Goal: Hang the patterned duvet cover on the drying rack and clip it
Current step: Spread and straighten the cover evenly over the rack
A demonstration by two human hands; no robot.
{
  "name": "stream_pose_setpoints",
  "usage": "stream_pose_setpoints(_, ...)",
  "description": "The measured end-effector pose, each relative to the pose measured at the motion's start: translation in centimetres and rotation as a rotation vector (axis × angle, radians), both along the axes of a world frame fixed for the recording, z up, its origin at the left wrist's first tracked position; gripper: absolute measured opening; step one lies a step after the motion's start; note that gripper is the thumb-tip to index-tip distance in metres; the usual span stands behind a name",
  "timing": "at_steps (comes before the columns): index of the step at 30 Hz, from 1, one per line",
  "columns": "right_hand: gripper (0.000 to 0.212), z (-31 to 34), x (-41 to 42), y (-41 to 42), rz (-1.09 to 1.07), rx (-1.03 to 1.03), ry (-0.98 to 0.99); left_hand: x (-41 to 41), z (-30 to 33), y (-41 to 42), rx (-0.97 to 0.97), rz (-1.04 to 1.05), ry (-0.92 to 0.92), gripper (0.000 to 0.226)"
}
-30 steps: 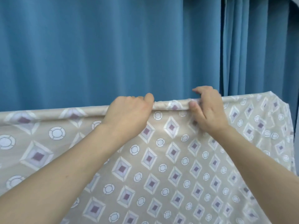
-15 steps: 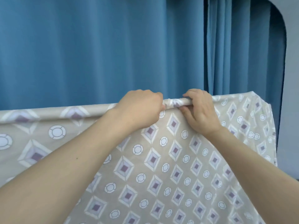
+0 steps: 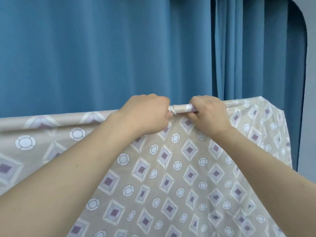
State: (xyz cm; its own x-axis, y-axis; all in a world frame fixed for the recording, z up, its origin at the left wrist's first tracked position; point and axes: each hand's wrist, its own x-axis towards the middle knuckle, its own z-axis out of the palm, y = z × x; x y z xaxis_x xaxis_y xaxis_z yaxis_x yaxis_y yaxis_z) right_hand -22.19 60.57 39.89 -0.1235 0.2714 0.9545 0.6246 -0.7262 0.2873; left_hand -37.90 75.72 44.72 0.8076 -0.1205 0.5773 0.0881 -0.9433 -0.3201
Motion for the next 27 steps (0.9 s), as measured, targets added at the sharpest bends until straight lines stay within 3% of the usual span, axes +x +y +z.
stream_pose_setpoints(5, 0.037, -1.1, 1.3, -2.7, 0.101, -0.057, 0.128, 0.2, -2.2, 0.0, 0.136, 0.02, -0.271, 0.013)
stream_pose_setpoints(10, 0.038, -1.3, 2.3, -6.2, 0.243, -0.092, 0.257, 0.7, -4.2, 0.4, 0.19, -0.254, -0.491, 0.018)
stream_pose_setpoints(14, 0.028, -1.1, 2.0, -5.0, 0.385, 0.043, 0.287, 1.2, -4.1, -0.1, 0.015, -0.332, -0.516, 0.022)
stream_pose_setpoints(17, 0.025, -1.7, 0.9, -3.8, 0.43, 0.157, 0.278, 0.8, -4.3, -0.4, -0.068, -0.385, -0.534, 0.011)
stream_pose_setpoints(20, 0.026, -3.1, -0.1, -3.5, 0.457, 0.237, 0.18, -0.4, -5.0, -0.2, -0.017, -0.417, -0.56, 0.008)
stream_pose_setpoints(23, 0.024, -4.6, -0.4, -3.7, 0.347, 0.281, 0.068, -1.1, -6.3, 0.1, 0.079, -0.43, -0.482, 0.021)
stream_pose_setpoints(27, 0.027, -6.1, 0.4, -4.5, 0.22, 0.161, 0.019, -1.4, -6.9, 0.2, 0.09, -0.384, -0.328, 0.033)
